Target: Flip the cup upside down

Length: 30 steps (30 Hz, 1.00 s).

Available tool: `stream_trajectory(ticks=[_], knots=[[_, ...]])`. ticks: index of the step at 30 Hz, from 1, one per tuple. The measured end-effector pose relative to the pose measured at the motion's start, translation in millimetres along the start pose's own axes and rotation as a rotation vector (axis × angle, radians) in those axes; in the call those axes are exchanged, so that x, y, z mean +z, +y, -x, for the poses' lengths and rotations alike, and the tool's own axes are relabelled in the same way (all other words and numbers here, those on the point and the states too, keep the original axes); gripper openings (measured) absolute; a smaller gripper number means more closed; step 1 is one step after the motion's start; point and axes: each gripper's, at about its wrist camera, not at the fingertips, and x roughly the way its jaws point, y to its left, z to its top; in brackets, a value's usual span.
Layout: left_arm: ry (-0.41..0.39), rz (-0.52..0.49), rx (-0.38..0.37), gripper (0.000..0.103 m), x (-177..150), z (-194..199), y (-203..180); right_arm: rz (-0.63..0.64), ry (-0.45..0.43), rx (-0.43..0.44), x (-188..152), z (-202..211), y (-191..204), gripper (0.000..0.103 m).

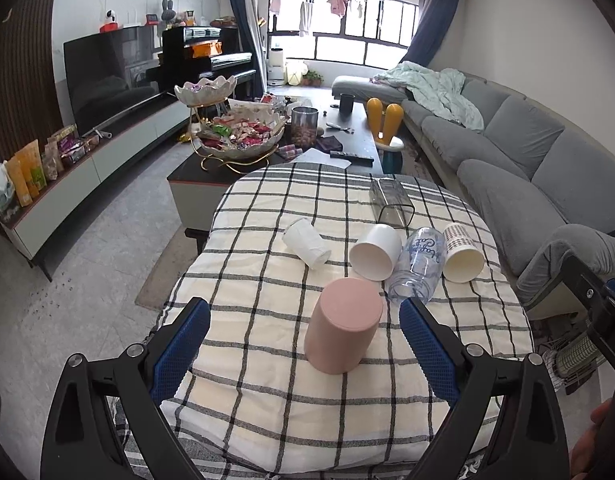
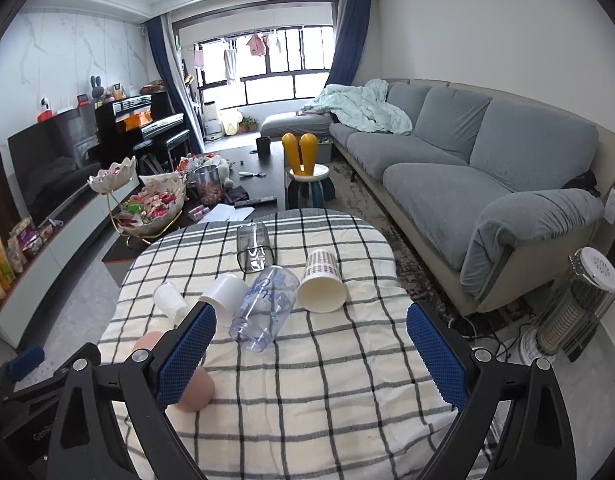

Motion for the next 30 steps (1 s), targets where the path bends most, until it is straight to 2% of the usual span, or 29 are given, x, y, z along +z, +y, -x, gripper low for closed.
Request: stream_trajectory(ticks=[30], knots=[[0.001, 0.001, -0.011, 0.097, 2.4, 1.8, -2.8, 0.001, 0.000, 0.003, -2.1, 1.0, 4.6, 0.097]])
